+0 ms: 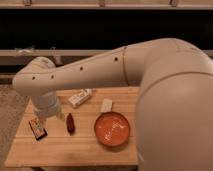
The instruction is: Move the arm in a circular motion
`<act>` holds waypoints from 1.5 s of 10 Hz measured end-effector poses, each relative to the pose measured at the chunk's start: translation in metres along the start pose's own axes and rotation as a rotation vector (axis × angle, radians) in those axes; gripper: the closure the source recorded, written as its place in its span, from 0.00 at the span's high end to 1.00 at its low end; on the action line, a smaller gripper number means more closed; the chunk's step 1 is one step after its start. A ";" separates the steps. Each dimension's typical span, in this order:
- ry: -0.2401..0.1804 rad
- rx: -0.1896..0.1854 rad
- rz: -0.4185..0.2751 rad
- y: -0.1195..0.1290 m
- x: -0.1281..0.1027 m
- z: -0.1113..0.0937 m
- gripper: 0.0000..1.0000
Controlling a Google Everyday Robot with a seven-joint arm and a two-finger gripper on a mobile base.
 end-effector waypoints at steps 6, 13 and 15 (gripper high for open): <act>-0.003 -0.015 0.342 -0.124 0.094 -0.005 0.65; -0.034 0.002 0.642 -0.334 0.114 0.003 0.65; -0.054 0.003 0.655 -0.369 0.098 0.003 0.65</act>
